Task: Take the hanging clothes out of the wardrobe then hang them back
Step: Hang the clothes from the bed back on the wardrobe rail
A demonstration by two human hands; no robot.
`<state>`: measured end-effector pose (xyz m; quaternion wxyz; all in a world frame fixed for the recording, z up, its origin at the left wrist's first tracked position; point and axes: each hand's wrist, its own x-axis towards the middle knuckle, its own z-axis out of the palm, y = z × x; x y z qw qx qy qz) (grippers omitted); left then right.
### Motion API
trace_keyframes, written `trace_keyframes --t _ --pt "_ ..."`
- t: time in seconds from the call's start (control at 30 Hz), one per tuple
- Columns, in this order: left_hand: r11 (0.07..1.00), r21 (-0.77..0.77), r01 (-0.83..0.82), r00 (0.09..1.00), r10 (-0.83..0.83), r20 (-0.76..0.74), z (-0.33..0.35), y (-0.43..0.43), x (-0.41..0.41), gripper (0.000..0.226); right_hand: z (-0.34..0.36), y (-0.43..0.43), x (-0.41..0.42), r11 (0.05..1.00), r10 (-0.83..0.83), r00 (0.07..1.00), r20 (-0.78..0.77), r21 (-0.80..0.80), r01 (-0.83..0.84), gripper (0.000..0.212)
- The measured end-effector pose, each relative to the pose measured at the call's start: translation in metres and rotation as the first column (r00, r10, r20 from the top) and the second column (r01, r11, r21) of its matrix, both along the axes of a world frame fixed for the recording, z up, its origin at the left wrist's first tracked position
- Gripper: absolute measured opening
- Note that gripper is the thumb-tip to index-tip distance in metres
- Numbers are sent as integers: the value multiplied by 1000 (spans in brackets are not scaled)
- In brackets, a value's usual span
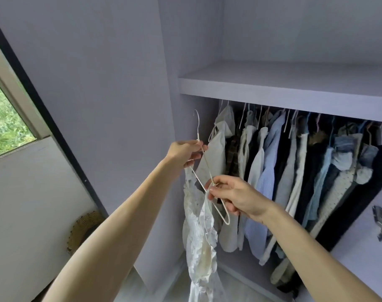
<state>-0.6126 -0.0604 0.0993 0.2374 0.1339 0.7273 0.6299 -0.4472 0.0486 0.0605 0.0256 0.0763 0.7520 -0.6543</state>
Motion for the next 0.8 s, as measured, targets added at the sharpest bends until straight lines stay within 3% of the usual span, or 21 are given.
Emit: trace_keyframes --t 0.07,0.13,0.2,0.27,0.33,0.4,0.47,0.63,0.8 --pt "998 -68 16 997 -20 -71 0 9 -18 16 -7 4 -23 1000 -22 999 -23 8 22 20" --pt "951 -304 50 949 -140 -282 5 15 -37 19 -13 7 -45 998 -49 998 -40 -39 47 19" --pt "773 -631 -60 808 -333 -485 10 16 -61 26 -19 11 -69 993 -84 995 -50 -93 79 17" --pt "524 -757 -389 578 -501 -644 9 12 -92 35 -25 15 -93 987 -118 992 -51 -119 111 16" --pt "392 -654 -647 345 -614 -710 8 3 -118 56 -33 18 -118 981 -153 987 -45 -130 146 16" --pt "369 -547 -752 207 -655 -726 2 -5 -144 66 -41 22 -143 979 -168 985 -41 -123 162 16" --pt "354 -490 -797 152 -667 -729 -6 -19 -165 70 -45 23 -166 978 -180 983 -32 -109 175 15" --pt "444 -345 -827 -49 -668 -742 -37 -44 -191 73 -55 24 -220 952 -294 956 -9 -91 292 14" --pt "502 -269 -822 -143 -639 -756 -56 -41 -205 70 -62 47 -273 922 -386 922 -41 -39 384 15"
